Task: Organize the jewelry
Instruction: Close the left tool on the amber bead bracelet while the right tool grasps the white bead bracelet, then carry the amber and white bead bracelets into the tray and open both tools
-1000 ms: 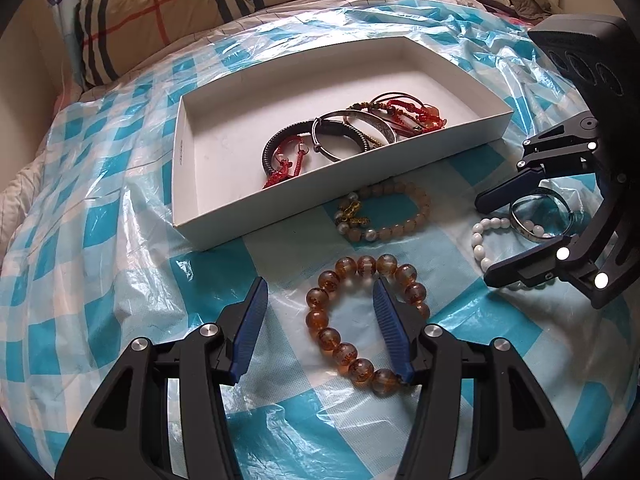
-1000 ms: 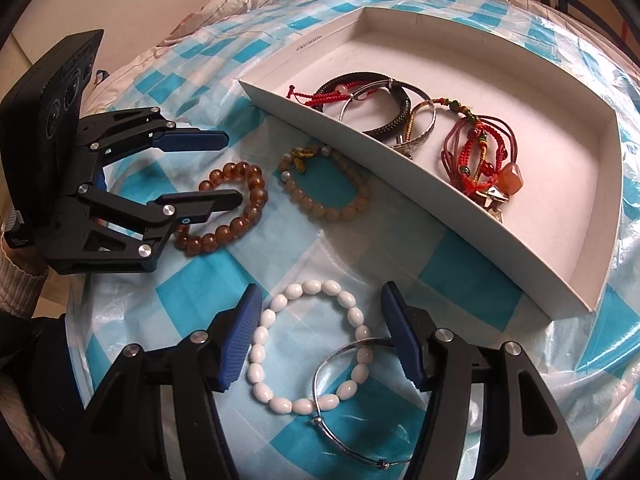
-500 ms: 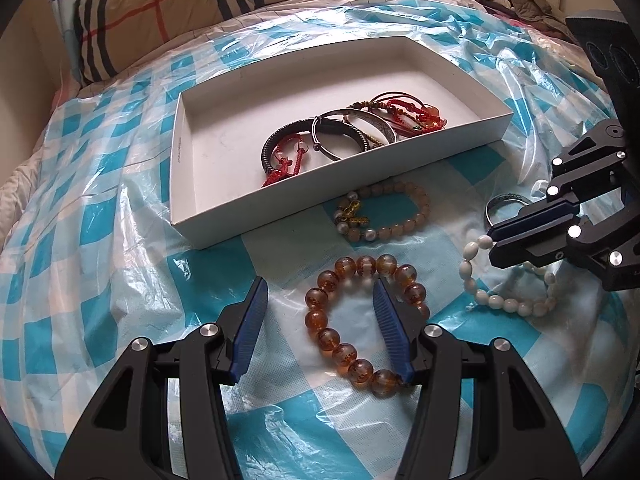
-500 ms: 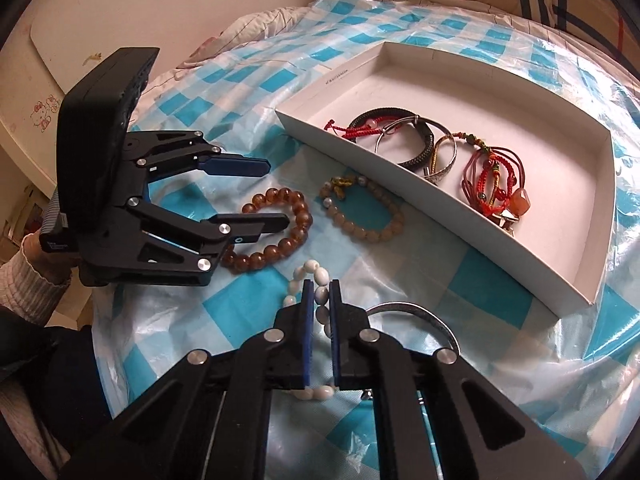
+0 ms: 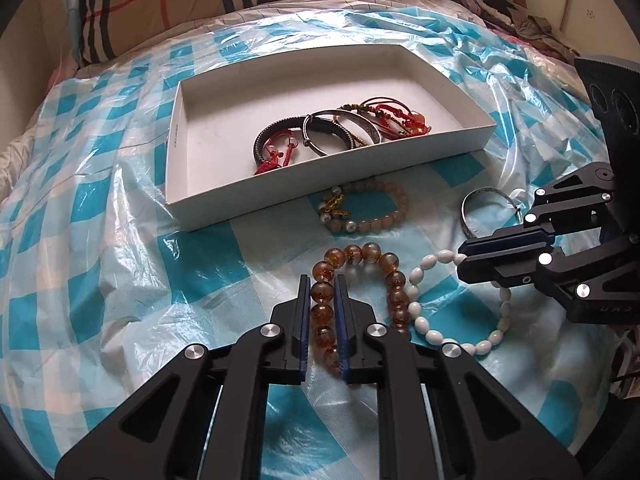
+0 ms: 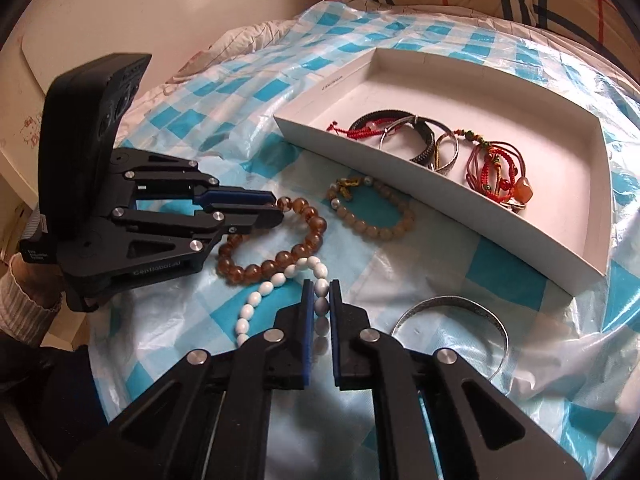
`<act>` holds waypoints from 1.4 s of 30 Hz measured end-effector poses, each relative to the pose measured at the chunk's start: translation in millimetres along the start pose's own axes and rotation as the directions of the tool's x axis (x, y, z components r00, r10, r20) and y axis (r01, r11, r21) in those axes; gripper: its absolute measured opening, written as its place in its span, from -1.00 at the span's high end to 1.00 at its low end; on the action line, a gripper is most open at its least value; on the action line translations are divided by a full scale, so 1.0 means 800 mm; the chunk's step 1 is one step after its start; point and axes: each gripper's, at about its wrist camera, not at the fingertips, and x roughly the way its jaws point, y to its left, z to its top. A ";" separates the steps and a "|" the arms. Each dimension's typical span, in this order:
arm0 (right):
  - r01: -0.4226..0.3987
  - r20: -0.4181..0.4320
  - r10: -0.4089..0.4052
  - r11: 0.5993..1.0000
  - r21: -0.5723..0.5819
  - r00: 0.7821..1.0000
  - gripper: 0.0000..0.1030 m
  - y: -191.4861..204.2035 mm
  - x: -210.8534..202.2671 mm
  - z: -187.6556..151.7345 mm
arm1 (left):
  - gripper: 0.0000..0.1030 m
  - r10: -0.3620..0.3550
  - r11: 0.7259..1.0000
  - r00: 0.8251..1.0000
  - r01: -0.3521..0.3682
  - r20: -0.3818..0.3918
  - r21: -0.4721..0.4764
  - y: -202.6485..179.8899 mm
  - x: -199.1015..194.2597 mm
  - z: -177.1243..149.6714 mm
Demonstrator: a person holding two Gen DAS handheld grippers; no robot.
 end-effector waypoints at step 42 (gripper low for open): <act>-0.201 0.476 0.043 0.937 0.286 0.878 0.84 0.027 -0.168 -0.059 | 0.80 0.145 0.988 0.951 -0.125 0.273 -0.090 -0.039 -0.178 -0.014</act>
